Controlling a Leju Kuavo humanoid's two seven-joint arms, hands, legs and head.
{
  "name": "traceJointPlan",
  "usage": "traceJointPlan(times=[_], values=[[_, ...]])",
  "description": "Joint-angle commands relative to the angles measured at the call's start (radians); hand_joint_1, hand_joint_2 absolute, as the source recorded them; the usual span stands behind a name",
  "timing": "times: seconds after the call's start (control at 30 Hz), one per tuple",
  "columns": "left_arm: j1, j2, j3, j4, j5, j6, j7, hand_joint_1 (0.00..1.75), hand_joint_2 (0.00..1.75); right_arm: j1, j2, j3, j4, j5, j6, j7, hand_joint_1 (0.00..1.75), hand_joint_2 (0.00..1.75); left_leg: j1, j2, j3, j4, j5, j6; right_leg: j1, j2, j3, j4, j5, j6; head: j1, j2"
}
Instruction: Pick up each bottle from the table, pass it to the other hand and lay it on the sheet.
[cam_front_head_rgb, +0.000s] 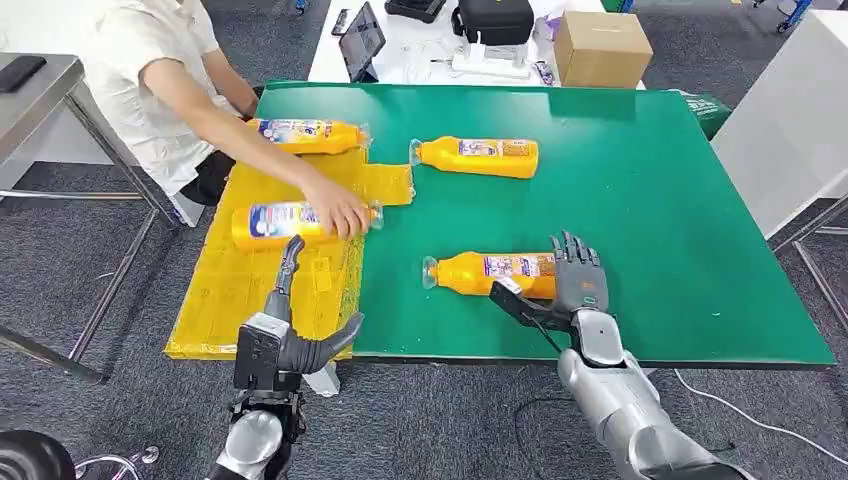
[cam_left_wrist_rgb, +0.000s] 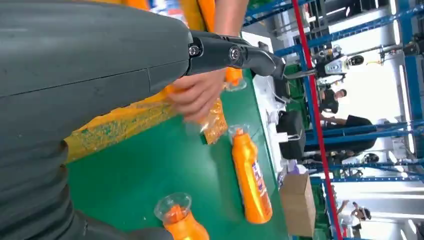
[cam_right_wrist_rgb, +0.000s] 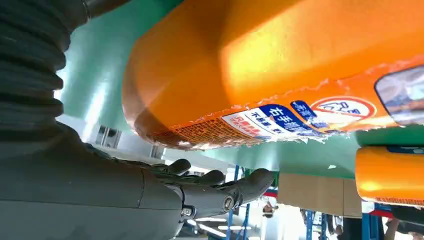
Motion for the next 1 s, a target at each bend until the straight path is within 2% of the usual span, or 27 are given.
traceJointPlan(times=[0.03,0.2,0.27,0.43,0.73,0.77,0.83,0.87,0.9,1.0], values=[[-0.043,0.006,-0.012,0.067,0.024,-0.039,0.023,0.00,1.75,-0.053,-0.023,0.055,0.114,-0.018,0.120,-0.041,1.75,1.75,0.000,-0.001,0.003,-0.001,0.000,0.001,0.001,-0.002,0.003,-0.001,-0.001,-0.003,0.000,0.000],[-0.051,0.007,-0.018,0.077,0.036,-0.056,0.021,0.00,1.75,-0.048,-0.027,0.032,0.116,-0.093,0.163,-0.138,1.75,1.75,0.000,0.000,0.004,-0.001,0.000,0.001,0.001,-0.002,0.004,-0.001,0.000,-0.003,0.000,0.000],[-0.055,0.010,-0.023,0.082,0.043,-0.064,0.017,0.00,1.75,-0.035,-0.022,-0.002,0.111,-0.169,0.199,-0.216,1.75,1.75,0.000,-0.001,0.003,-0.001,0.000,0.001,0.001,-0.002,0.004,-0.001,0.000,-0.002,0.000,0.000],[-0.064,0.014,-0.034,0.096,0.053,-0.067,0.003,0.00,1.75,-0.012,-0.024,-0.037,0.120,-0.276,0.227,-0.323,1.75,1.75,0.001,-0.003,0.006,-0.002,0.000,0.002,0.002,-0.005,0.008,-0.003,-0.001,-0.004,0.000,0.000],[-0.065,0.016,-0.037,0.094,0.054,-0.068,0.002,0.00,1.75,-0.011,-0.027,-0.022,0.126,-0.270,0.219,-0.329,1.75,1.75,0.001,-0.002,0.007,-0.002,0.000,0.001,0.002,-0.004,0.007,-0.003,-0.001,-0.004,0.000,0.000],[-0.059,0.011,-0.033,0.085,0.079,-0.074,0.001,0.00,1.75,-0.006,-0.014,-0.029,0.114,-0.318,0.201,-0.375,1.75,1.75,0.001,-0.001,0.007,-0.002,0.000,0.001,0.002,-0.003,0.006,-0.003,0.000,-0.003,0.000,0.000],[-0.045,-0.002,-0.019,0.072,0.149,-0.104,-0.002,0.00,1.75,0.020,0.029,-0.126,0.059,-0.501,0.251,-0.512,1.75,1.75,0.001,0.000,0.006,-0.001,0.000,0.001,0.001,-0.002,0.006,-0.002,0.000,-0.002,0.000,0.000],[-0.038,-0.019,-0.003,0.081,0.266,-0.168,0.023,0.00,1.75,0.033,0.049,-0.126,0.018,-0.544,0.239,-0.530,1.75,1.75,0.001,-0.001,0.009,-0.003,0.000,0.002,0.002,-0.004,0.009,-0.004,0.000,-0.005,0.000,0.000],[-0.029,-0.036,0.017,0.098,0.385,-0.201,0.072,0.00,1.75,0.049,0.074,-0.136,-0.033,-0.606,0.231,-0.554,1.75,1.75,0.001,0.002,0.008,-0.002,-0.001,0.001,0.002,0.000,0.007,-0.003,0.000,-0.003,0.000,0.000],[-0.032,-0.033,0.006,0.121,0.401,-0.199,0.055,0.00,1.75,0.061,0.084,-0.111,-0.071,-0.614,0.231,-0.526,1.75,1.75,0.001,0.004,0.008,-0.002,-0.001,0.001,0.001,0.002,0.006,-0.002,0.000,-0.003,0.000,0.000]])
